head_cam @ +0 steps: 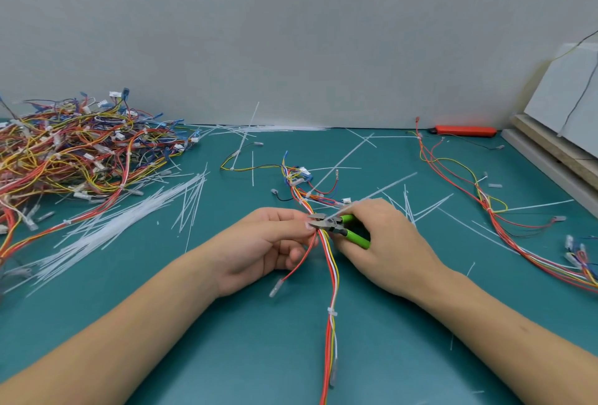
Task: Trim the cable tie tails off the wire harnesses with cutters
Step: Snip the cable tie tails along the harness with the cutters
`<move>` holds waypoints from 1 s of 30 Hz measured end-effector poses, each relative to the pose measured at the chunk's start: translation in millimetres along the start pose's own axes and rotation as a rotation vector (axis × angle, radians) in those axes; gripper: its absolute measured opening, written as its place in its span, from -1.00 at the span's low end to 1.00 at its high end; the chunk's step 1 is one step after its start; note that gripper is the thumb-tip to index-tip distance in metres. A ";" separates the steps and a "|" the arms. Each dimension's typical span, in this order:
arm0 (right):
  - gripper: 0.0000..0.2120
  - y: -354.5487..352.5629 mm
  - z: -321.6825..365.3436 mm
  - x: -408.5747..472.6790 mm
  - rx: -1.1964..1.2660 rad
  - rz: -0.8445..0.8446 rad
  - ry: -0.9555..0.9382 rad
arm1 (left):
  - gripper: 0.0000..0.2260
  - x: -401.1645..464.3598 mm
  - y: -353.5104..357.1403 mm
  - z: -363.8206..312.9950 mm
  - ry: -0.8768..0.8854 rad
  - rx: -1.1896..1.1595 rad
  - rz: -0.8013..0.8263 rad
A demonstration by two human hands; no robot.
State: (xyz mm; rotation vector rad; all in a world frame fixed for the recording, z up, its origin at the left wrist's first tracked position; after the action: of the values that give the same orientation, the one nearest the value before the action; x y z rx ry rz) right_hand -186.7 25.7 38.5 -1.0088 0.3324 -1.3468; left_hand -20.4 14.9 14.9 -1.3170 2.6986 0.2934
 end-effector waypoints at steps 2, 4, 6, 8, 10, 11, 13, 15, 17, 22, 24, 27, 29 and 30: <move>-0.80 0.4 -1.3 0.3 0.016 0.011 0.005 | -0.95 0.8 -0.1 0.2 -0.005 -0.003 -0.007; -0.79 0.5 -1.3 -0.2 0.021 0.016 0.002 | -0.92 1.1 -0.2 0.3 -0.007 0.001 -0.010; -0.78 -0.8 -0.8 -0.2 0.022 0.010 -0.005 | -0.92 1.2 -0.1 0.3 -0.006 0.010 -0.011; -0.77 -1.5 -0.3 -0.2 0.019 0.007 -0.010 | -0.96 1.2 -0.1 0.2 -0.005 0.022 -0.011; -0.76 -0.6 0.5 0.4 0.010 0.014 -0.011 | -0.97 1.3 0.2 -0.4 -0.007 0.033 -0.012; -0.76 -0.1 0.8 0.6 0.006 0.017 -0.012 | -0.97 1.4 0.3 -0.7 -0.009 0.035 -0.013; -0.75 -0.1 0.4 0.8 -0.001 0.011 -0.011 | -0.96 1.2 0.8 -1.3 -0.009 0.038 -0.009; -0.77 -0.9 -0.1 0.6 -0.006 -0.002 -0.007 | -0.95 1.1 1.0 -1.8 -0.006 0.040 -0.002; -0.82 -1.3 1.9 0.5 -0.003 -0.007 -0.015 | -0.95 1.0 0.9 -2.1 -0.003 0.041 0.007; -0.70 -2.2 -0.9 0.3 -0.052 -0.021 0.020 | -0.94 0.3 2.6 -1.8 -0.004 0.052 0.045; -0.64 -1.6 -4.8 -0.5 -0.055 -0.024 0.045 | -0.93 -0.3 4.0 -2.2 -0.001 0.070 0.062; -0.73 -0.1 -3.6 -0.7 -0.064 -0.020 0.041 | -0.93 -0.6 3.6 -2.5 0.000 0.059 0.051; -0.88 0.7 -0.2 -0.2 -0.036 -0.014 0.009 | -0.92 -0.5 2.4 -2.4 -0.004 0.049 0.035; -0.89 0.5 1.1 -0.2 -0.019 -0.014 0.000 | -0.91 -0.2 2.1 -2.2 -0.004 0.047 0.029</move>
State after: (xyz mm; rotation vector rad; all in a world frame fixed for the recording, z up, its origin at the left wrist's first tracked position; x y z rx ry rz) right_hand -185.6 26.3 38.7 -1.0288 0.3388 -1.3586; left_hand -22.0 15.8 17.3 -1.2643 2.7062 0.2334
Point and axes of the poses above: each hand's wrist, its own x-axis towards the middle knuckle, its own y-axis out of the palm, z = x × y, the point moved 7 cm from there along x, towards the middle knuckle, and after that the axes turned 9 degrees about x, right-handed, at the moved point
